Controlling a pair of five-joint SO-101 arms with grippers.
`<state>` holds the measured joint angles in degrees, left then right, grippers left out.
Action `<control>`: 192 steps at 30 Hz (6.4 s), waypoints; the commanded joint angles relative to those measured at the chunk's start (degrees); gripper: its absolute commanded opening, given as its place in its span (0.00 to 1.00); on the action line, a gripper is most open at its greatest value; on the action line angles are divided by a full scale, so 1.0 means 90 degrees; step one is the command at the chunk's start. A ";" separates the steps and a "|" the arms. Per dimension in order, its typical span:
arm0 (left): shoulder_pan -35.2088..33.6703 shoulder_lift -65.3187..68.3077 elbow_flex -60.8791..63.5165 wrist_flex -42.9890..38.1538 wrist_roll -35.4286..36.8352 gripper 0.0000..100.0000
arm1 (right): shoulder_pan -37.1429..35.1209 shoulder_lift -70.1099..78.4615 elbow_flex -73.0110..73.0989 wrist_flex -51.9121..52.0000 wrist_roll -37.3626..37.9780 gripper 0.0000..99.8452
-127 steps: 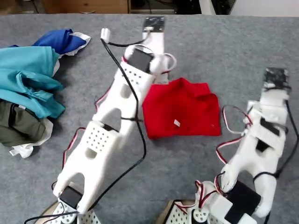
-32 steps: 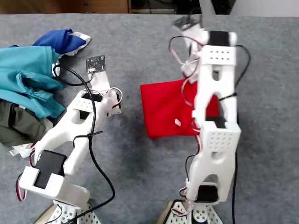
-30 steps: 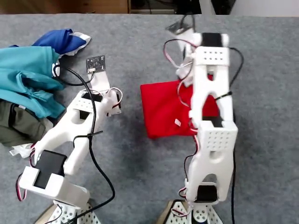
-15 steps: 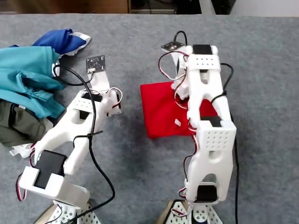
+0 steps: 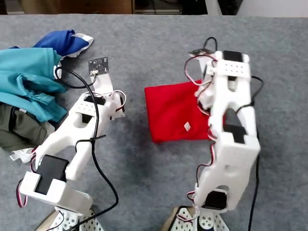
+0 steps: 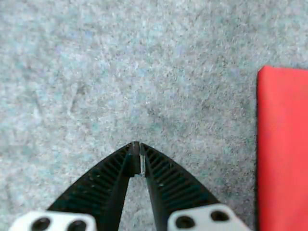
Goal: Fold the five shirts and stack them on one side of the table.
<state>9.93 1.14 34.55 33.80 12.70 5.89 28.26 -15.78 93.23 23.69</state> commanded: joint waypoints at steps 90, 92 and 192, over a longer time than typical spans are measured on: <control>0.1504 0.2730 -0.5333 0.1915 0.0547 0.03 | 0.1998 -0.3795 0.4625 -0.2393 0.0342 0.01; 0.1534 0.3297 -0.5822 0.1924 0.0547 0.03 | 0.1998 -0.3785 0.4762 -0.2598 0.0342 0.01; -0.1201 0.2701 -0.9016 0.7424 -0.1377 0.11 | 0.0640 -0.1382 -0.0044 0.0283 -0.2618 0.19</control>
<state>-0.35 29.01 -45.89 100.26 0.57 10.11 25.36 -16.22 92.97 0.92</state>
